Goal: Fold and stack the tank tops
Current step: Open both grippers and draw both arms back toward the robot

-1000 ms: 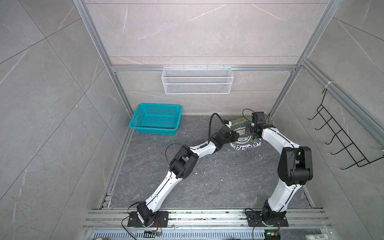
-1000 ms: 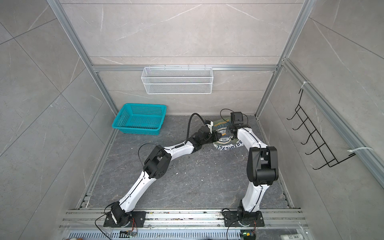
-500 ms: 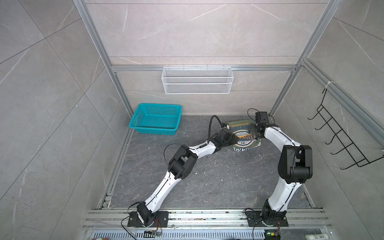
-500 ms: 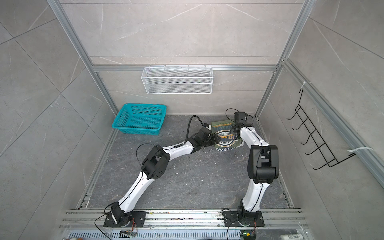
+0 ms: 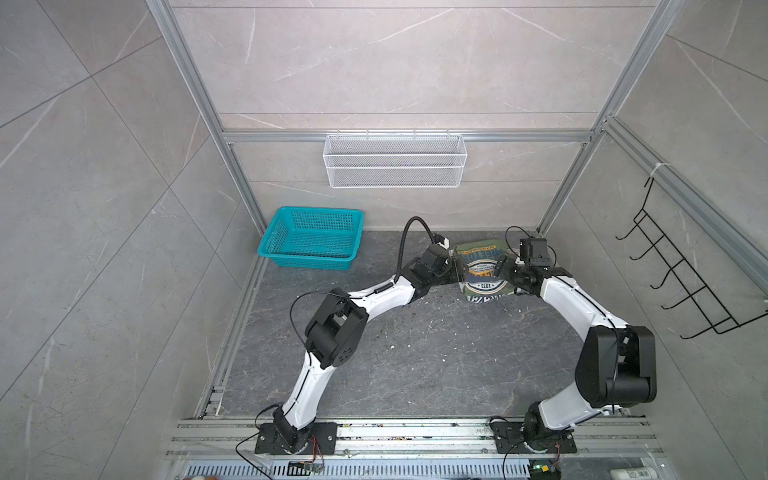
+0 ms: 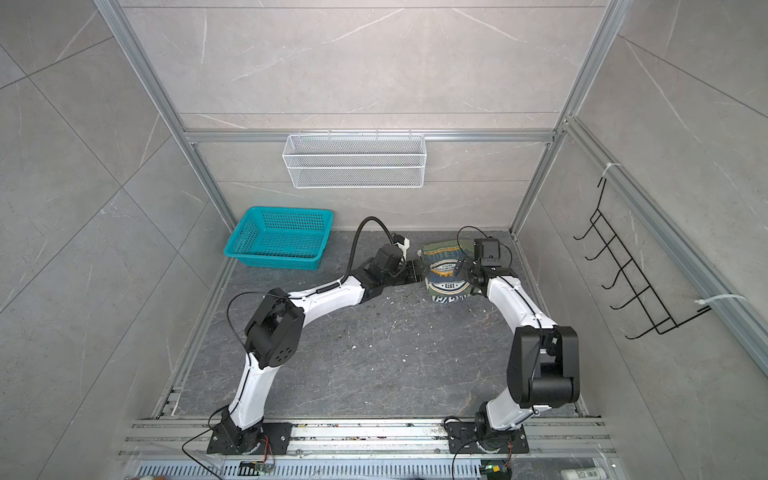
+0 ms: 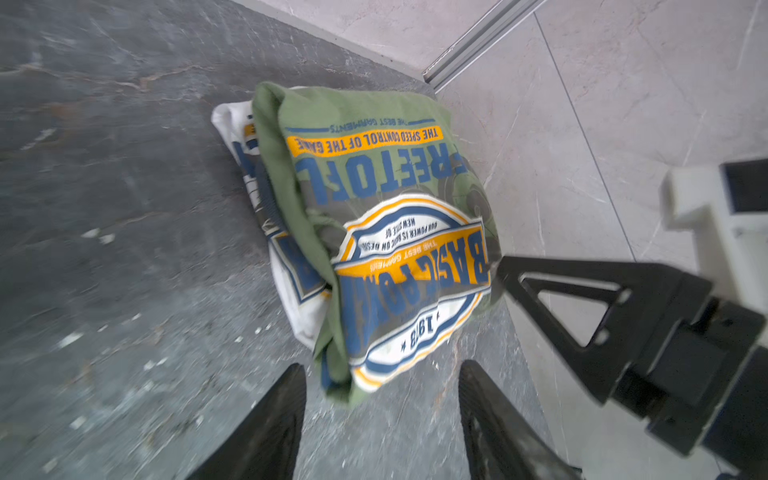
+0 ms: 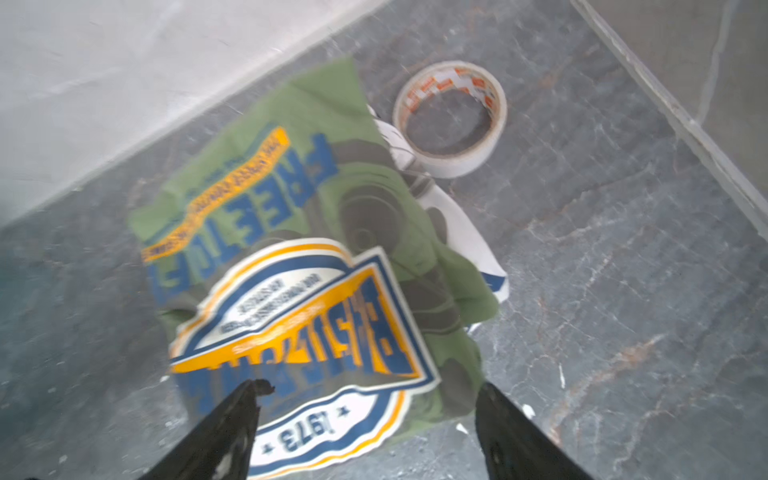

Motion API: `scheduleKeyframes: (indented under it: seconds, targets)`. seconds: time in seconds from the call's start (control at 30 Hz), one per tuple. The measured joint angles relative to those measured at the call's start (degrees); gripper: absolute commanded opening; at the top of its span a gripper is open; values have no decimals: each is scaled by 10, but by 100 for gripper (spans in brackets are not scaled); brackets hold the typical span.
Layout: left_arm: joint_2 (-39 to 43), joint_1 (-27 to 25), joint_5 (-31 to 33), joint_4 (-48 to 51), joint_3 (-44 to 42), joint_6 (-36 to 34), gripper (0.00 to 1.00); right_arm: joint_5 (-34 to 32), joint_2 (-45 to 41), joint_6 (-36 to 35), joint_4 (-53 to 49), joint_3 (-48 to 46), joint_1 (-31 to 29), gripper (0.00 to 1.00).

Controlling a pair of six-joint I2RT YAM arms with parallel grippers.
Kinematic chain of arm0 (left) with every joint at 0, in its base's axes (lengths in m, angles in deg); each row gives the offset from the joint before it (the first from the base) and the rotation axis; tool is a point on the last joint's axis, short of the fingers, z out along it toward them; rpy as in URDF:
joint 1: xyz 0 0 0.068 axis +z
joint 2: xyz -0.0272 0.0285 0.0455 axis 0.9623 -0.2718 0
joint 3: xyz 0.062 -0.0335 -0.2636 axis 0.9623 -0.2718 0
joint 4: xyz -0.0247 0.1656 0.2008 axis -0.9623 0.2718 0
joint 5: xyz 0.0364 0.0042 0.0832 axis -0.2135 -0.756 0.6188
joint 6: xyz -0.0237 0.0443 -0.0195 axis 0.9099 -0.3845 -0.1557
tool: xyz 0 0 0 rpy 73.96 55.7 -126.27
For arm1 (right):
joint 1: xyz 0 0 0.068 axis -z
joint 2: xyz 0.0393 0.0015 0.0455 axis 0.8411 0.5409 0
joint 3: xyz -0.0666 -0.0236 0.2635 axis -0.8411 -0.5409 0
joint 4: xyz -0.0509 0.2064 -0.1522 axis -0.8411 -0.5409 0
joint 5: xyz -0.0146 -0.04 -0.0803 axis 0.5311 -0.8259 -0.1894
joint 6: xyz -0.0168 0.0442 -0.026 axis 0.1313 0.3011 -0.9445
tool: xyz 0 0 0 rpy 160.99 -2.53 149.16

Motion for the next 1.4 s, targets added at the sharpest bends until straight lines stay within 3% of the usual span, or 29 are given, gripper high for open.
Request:
scheduleKeyframes:
  seconds: [0.17,0.3,0.47,0.53,0.67,0.87,1.07,1.13,1.27,1.4]
  targets:
    - [62,8,15,-9,-101,-22,62,6,8,-2,3,5,-36,83]
    - [112,19,23,-14,-185,-34,62,5,68,1,-3,35,-35,83]
    - [191,50,29,-26,-289,-43,63,-9,151,5,-23,76,-15,88]
    - [229,65,33,-31,-328,-49,64,-9,177,3,-35,101,-7,99]
    - [305,95,46,-37,-395,-63,65,-5,174,-7,-42,111,-4,99]
    - [410,137,62,-31,-470,-83,69,6,85,-13,-43,67,-10,99]
    - [532,184,113,25,-521,-126,77,18,-79,-13,-26,-35,-32,99]
    - [576,198,146,51,-535,-144,99,23,-137,-16,-11,-77,-39,99]
    - [657,212,244,78,-566,-190,100,14,-218,-20,32,-159,-41,99]
    - [718,217,353,49,-634,-266,100,-41,-241,-28,82,-229,-41,99]
